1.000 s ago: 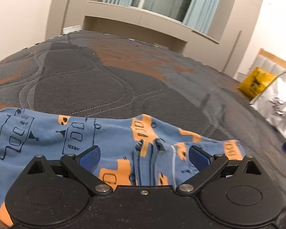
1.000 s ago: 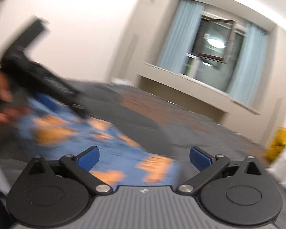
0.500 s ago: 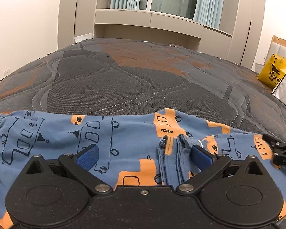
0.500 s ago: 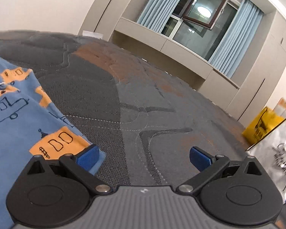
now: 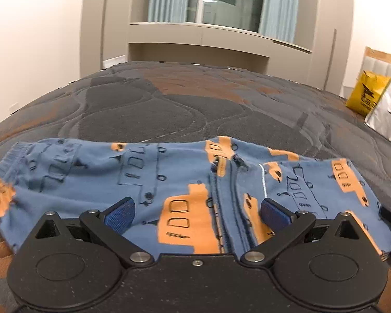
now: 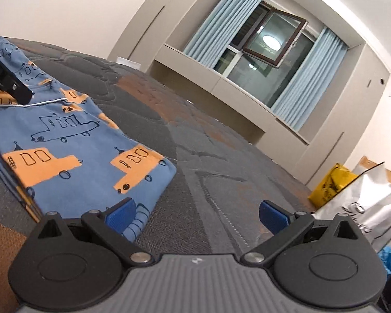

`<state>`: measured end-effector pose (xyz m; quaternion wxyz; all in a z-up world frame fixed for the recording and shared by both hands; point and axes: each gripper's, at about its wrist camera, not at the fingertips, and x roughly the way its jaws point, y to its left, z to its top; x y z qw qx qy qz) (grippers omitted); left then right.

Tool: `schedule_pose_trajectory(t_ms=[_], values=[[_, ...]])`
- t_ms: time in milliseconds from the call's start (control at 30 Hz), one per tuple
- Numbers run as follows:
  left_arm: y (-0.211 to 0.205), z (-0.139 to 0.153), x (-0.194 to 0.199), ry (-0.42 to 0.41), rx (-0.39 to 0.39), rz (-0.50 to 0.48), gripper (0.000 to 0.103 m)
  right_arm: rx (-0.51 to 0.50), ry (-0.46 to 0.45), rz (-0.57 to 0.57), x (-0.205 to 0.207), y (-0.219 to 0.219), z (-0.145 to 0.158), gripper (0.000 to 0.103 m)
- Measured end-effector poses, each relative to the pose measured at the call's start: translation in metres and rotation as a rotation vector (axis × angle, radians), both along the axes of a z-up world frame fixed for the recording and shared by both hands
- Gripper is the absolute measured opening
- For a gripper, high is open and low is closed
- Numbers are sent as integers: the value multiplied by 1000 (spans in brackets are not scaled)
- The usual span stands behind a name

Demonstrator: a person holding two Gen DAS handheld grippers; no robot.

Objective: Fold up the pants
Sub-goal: 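Lay the folded edge down and open both grippers, then grasp the waistband end with the left gripper and lift it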

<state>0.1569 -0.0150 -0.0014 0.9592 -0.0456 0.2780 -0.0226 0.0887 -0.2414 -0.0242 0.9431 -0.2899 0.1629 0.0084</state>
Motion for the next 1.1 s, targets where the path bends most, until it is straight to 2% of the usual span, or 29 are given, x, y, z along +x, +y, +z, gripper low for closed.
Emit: schedule_pose_trajectory(t_ms=[100, 200, 267, 367, 500, 733, 900, 1100], values=[[4, -1, -6, 4, 0, 3, 102, 30, -22, -33, -10, 3, 5, 103], [9, -3, -9, 5, -23, 1, 102, 3, 33, -51, -9, 6, -7, 103], [10, -1, -14, -1, -27, 8, 102, 31, 27, -58, -11, 4, -6, 103], [23, 5, -25, -34, -102, 14, 102, 29, 6, -50, -11, 9, 3, 103], [51, 11, -41, -74, -191, 89, 102, 37, -12, 51, -9, 35, 15, 103], [116, 13, -70, -121, -236, 277, 102, -47, -28, 258, 27, 123, 19, 103], [153, 2, -76, -100, -275, 366, 102, -100, 10, 282, 62, 163, 14, 103], [164, 0, -65, -125, -285, 340, 102, -51, 23, 249, 64, 160, 13, 103]])
